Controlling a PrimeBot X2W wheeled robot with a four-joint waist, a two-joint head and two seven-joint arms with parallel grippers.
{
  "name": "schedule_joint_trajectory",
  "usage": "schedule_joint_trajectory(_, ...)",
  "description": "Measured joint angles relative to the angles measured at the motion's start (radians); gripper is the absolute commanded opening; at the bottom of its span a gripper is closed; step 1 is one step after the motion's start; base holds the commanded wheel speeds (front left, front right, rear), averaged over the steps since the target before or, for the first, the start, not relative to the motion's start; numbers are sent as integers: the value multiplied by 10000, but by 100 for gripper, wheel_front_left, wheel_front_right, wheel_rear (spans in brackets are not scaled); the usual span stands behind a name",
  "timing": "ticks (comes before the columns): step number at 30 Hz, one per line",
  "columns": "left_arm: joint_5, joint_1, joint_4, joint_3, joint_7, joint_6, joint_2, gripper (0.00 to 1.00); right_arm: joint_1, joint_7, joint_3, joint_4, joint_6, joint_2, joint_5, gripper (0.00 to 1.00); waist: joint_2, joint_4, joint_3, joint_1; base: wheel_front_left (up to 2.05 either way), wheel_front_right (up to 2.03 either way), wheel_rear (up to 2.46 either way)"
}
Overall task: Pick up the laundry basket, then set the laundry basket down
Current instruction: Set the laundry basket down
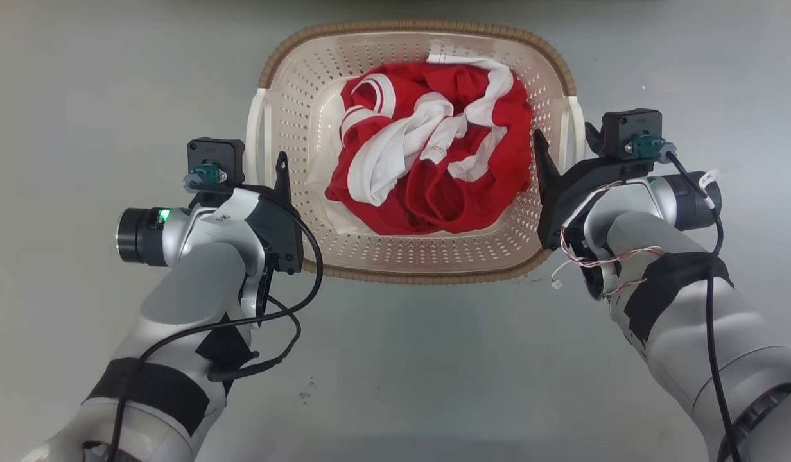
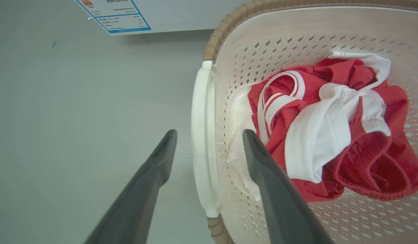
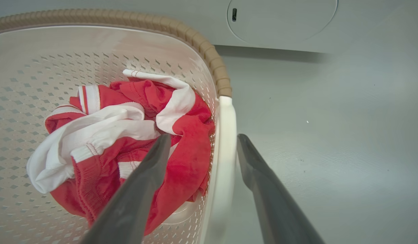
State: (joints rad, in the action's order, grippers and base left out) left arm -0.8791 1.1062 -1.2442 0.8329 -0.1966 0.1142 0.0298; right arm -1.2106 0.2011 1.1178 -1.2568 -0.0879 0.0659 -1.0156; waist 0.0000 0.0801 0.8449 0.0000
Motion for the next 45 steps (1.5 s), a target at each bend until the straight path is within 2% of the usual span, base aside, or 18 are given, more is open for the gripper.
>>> schedule_joint_trajectory(6, -33, -100, -15, -8, -128, -12, -2, 100, 189, 44, -13, -59, 4, -4, -17, 100, 0, 0, -427, 0, 0, 0, 0)
schedule_joint_trajectory(13, -426, -511, 29, -311, -359, -100, -8, 100, 411, 221, 35, -81, 176, -12, -6, 100, 0, -32, -1128, 0, 0, 0, 0)
schedule_joint_trajectory(26, -439, -1660, 510, -654, -529, -337, -6, 100, 1441, 481, -370, 58, 453, -23, -128, 100, 0, -181, -3011, -1, 0, 0, 0)
schedule_joint_trajectory(33, -341, -2619, 1035, -894, -529, -263, 33, 100, 2264, 481, -1001, 497, 454, 86, -286, 100, 0, -224, -4045, -2, 0, 0, 0)
schedule_joint_trajectory(39, -21, -3708, 1561, -1147, -529, -173, 295, 100, 3234, 481, -1590, 924, 426, 284, -401, 100, -1, -238, -4937, -3, 0, 0, 0)
schedule_joint_trajectory(45, 309, -4874, 2286, -1388, -529, -81, 405, 100, 4309, 481, -2104, 1496, 249, 385, -374, 100, -1, -238, -5834, -3, 0, 0, 0)
